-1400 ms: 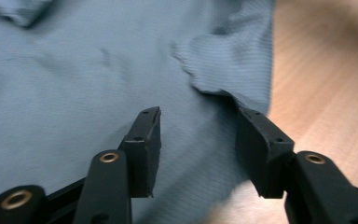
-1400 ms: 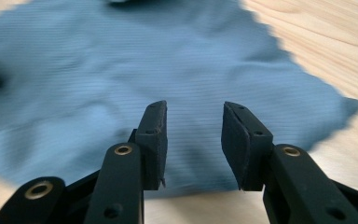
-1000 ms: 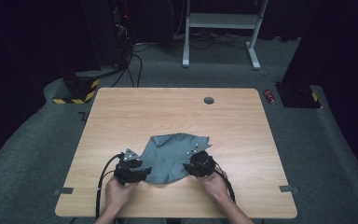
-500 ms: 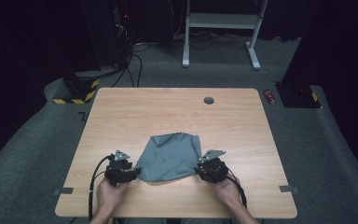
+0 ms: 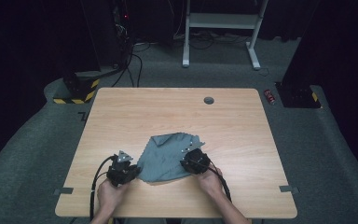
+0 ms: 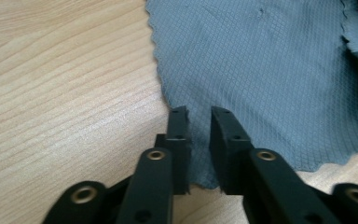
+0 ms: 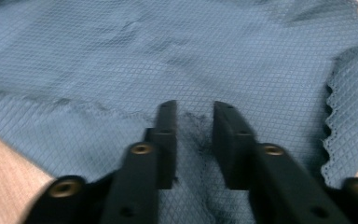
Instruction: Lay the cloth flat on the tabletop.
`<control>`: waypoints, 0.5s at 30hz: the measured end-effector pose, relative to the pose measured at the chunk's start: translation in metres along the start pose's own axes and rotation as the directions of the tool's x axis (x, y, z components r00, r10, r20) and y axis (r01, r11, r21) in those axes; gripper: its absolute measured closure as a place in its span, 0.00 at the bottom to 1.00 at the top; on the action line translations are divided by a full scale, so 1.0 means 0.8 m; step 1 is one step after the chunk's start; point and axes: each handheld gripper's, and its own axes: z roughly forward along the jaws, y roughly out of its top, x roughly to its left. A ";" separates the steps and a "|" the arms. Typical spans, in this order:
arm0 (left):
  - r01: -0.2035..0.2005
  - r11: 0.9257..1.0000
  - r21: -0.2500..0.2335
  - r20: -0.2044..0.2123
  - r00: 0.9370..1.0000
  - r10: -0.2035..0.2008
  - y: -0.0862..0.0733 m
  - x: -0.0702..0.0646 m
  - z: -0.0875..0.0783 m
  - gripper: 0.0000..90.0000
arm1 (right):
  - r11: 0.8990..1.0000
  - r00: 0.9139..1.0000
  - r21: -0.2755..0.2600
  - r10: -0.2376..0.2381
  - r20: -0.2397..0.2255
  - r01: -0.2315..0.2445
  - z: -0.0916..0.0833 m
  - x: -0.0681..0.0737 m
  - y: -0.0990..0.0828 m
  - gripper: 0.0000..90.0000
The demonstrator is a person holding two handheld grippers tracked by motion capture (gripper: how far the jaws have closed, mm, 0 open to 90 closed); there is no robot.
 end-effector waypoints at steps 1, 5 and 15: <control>-0.004 1.000 0.001 0.003 1.000 0.004 0.000 0.000 0.000 0.90 | 1.000 1.000 0.006 -0.006 -0.010 0.007 -0.001 0.002 -0.001 0.93; -0.029 1.000 0.011 0.005 1.000 0.029 -0.001 -0.002 -0.001 0.98 | 0.997 0.997 -0.004 -0.073 -0.014 0.073 -0.010 0.010 -0.009 0.99; -0.052 0.998 0.027 0.045 0.998 0.051 -0.015 -0.012 -0.016 1.00 | 0.995 0.996 -0.059 -0.088 -0.033 0.086 -0.069 0.014 -0.068 0.99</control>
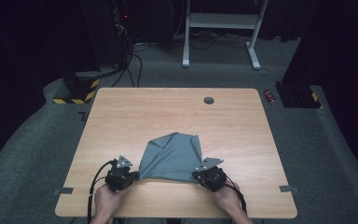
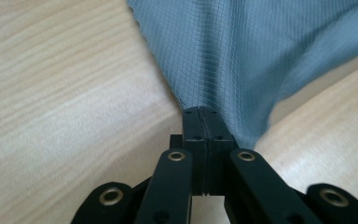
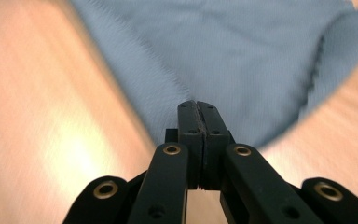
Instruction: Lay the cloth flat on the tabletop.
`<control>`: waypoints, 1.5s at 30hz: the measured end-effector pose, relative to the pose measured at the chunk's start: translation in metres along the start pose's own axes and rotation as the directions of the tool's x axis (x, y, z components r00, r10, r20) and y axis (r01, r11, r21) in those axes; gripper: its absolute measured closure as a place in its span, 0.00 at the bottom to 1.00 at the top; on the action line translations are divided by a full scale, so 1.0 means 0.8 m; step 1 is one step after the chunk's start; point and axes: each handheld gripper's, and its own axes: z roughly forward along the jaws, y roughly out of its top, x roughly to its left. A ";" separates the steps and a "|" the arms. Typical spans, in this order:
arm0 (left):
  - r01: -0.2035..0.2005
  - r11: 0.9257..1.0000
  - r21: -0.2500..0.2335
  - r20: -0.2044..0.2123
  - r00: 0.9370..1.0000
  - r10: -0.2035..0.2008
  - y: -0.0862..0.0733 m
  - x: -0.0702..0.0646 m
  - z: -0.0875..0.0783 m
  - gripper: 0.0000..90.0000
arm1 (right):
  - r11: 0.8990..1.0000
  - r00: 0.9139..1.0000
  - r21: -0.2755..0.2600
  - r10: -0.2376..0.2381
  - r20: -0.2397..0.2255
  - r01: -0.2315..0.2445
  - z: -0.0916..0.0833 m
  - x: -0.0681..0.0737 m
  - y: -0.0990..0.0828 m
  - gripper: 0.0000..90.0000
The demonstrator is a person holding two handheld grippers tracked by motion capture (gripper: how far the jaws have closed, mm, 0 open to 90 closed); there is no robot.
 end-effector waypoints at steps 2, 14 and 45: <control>0.001 1.000 0.000 0.011 1.000 -0.001 -0.003 -0.002 -0.003 1.00 | 1.000 1.000 -0.001 0.004 -0.004 -0.004 -0.008 0.001 -0.010 0.99; 0.031 0.999 -0.040 0.058 0.998 -0.029 -0.007 -0.015 -0.013 0.89 | 1.000 1.000 0.015 0.014 0.024 -0.014 -0.024 0.000 -0.029 0.85; -0.004 1.000 0.013 -0.067 0.998 0.005 0.131 -0.009 0.102 0.89 | 0.984 0.961 0.033 0.163 0.225 -0.175 0.061 -0.076 0.046 0.85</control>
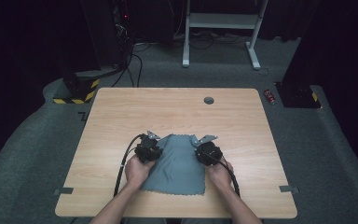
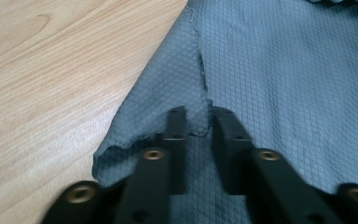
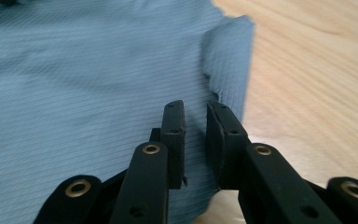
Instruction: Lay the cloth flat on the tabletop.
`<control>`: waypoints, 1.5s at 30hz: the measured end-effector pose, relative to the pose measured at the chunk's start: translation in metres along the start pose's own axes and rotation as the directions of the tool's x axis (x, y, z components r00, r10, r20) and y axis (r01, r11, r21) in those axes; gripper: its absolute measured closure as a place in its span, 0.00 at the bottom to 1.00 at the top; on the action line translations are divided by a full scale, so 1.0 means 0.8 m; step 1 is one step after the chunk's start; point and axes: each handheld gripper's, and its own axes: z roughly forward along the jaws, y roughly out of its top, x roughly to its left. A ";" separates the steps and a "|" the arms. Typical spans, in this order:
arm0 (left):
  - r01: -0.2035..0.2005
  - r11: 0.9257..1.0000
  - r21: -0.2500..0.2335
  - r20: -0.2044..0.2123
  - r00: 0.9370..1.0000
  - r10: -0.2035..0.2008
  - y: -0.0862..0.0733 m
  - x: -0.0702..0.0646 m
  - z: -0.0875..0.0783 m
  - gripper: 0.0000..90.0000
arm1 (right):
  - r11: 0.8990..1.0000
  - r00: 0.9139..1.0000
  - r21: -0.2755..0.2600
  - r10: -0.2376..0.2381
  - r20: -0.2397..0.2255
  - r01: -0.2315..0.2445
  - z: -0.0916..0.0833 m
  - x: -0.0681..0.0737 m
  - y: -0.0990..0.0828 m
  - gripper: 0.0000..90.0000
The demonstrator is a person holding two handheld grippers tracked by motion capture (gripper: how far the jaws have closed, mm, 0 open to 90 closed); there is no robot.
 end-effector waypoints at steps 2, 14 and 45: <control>0.000 1.000 -0.001 -0.005 1.000 0.000 0.004 0.000 0.001 0.97 | 1.000 1.000 0.001 0.011 0.012 -0.011 0.001 -0.005 0.000 0.85; 0.101 0.994 -0.046 -0.047 0.994 -0.104 0.025 0.043 -0.010 1.00 | 0.996 0.993 0.000 0.085 0.077 -0.086 0.000 -0.034 0.000 0.83; 0.080 0.992 -0.097 -0.014 0.997 -0.081 0.031 0.054 0.000 0.98 | 0.998 0.996 -0.060 -0.018 -0.083 0.012 -0.045 0.036 -0.044 0.77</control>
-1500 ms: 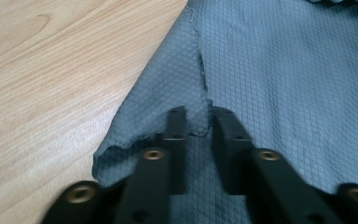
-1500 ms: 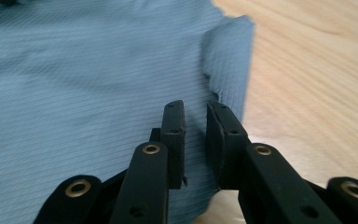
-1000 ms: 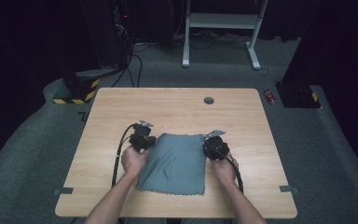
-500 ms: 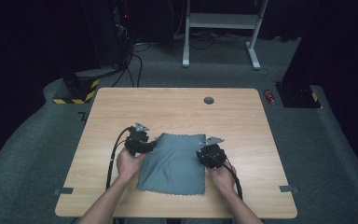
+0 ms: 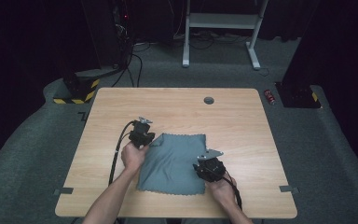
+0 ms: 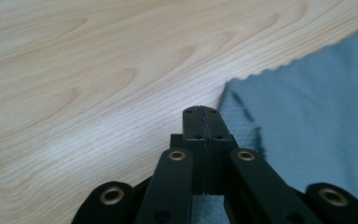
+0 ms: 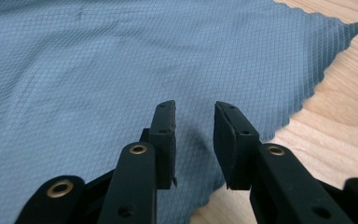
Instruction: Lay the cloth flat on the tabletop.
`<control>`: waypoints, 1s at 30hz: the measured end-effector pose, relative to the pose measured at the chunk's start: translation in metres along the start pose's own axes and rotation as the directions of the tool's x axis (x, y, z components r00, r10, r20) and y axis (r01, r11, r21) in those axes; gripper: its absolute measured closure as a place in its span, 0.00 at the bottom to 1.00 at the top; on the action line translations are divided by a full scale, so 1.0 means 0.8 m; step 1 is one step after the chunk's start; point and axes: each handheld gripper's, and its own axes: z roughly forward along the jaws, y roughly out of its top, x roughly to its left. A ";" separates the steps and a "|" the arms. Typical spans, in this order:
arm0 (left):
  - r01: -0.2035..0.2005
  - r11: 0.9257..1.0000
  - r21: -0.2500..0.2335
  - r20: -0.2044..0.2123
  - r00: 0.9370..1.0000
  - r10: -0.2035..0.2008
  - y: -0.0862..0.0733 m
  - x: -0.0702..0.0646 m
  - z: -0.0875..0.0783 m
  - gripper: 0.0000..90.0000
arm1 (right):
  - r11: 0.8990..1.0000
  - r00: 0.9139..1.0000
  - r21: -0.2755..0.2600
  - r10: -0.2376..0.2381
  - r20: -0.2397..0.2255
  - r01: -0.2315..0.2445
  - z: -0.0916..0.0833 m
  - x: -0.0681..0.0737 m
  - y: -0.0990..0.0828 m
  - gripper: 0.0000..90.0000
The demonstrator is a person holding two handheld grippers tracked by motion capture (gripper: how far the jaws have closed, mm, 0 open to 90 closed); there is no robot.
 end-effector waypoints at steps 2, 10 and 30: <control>-0.049 0.999 -0.011 0.032 0.998 0.050 -0.003 -0.011 -0.004 0.87 | 1.000 1.000 -0.012 0.009 -0.006 -0.010 -0.002 0.000 -0.003 0.76; -0.101 0.993 0.067 0.049 0.994 0.098 -0.007 -0.038 0.011 0.75 | 1.000 1.000 -0.006 -0.030 -0.006 0.030 0.002 0.008 -0.002 0.75; 0.021 0.999 0.027 -0.079 0.997 -0.018 0.011 0.018 -0.007 0.77 | 0.999 0.999 0.029 -0.036 -0.010 0.036 -0.008 0.003 -0.021 0.69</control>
